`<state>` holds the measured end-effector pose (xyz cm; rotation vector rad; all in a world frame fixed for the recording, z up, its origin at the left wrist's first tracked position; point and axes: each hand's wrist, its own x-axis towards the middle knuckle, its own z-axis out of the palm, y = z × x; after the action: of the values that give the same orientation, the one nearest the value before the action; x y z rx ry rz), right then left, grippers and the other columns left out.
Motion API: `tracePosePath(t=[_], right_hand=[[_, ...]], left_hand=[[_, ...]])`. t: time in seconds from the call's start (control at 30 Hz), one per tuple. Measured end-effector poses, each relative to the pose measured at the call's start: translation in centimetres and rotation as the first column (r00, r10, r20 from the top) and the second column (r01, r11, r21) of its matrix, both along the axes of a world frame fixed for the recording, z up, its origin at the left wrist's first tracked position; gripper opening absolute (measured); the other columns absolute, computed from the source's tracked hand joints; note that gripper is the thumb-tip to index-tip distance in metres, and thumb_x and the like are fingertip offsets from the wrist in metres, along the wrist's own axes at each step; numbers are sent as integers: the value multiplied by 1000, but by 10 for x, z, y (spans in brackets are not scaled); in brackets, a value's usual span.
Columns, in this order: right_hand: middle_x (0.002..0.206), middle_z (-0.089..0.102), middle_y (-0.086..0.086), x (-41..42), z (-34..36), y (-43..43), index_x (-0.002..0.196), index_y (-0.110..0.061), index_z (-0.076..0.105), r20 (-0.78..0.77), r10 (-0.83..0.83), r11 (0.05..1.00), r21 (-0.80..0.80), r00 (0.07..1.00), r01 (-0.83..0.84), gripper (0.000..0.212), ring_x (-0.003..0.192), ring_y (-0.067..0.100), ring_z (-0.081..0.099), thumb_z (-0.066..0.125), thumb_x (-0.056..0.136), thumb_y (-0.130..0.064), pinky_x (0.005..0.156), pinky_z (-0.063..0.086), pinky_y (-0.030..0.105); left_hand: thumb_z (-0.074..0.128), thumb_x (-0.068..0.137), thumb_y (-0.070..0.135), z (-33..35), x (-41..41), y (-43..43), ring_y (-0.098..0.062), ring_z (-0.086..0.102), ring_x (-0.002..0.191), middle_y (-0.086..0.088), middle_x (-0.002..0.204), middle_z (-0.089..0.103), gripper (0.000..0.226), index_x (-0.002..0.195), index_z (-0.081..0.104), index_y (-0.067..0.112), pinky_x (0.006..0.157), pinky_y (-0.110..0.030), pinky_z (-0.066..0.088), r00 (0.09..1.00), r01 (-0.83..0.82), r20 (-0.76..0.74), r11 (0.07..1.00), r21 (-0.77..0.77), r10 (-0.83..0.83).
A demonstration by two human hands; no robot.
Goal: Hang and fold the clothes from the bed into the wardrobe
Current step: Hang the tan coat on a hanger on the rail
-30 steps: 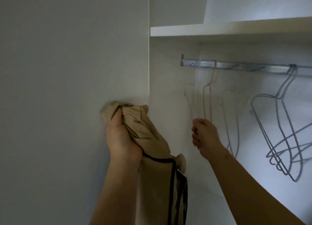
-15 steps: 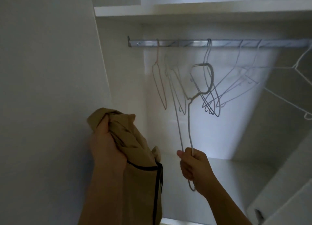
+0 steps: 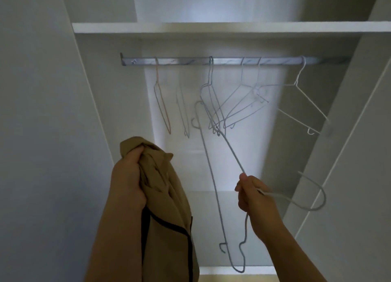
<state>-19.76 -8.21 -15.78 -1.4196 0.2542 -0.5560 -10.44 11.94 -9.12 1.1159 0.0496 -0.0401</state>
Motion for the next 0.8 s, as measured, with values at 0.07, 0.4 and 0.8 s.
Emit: tracePosePath(t=[0.07,0.4,0.8], right_hand=[[38,32,-9,-13,-1,-17,57,-13,58,37,28,998,61,999,-30,42,35,4,26,45,78,-47,37,26,14],[38,27,-4,-69,-20,-72,38,-20,41,-152,299,954,43,942,-296,44,33,8,21,55,73,-43,36,23,15],[38,32,-6,-100,-15,-100,39,-20,42,-397,99,930,-288,912,-227,55,35,6,27,54,91,-34,41,27,15]], left_hand=[[49,93,24,0,-11,-6,-7,63,49,5,56,66,16,80,55,17,44,-21,49,1000,10,-7,1000,19,-9],[52,94,22,-15,-57,-19,-19,56,74,-8,83,58,16,81,58,14,84,-40,49,990,-99,-80,974,204,118],[54,91,13,-26,-87,-58,-1,45,65,12,70,50,23,72,56,24,64,-7,36,934,-270,357,613,743,-22]])
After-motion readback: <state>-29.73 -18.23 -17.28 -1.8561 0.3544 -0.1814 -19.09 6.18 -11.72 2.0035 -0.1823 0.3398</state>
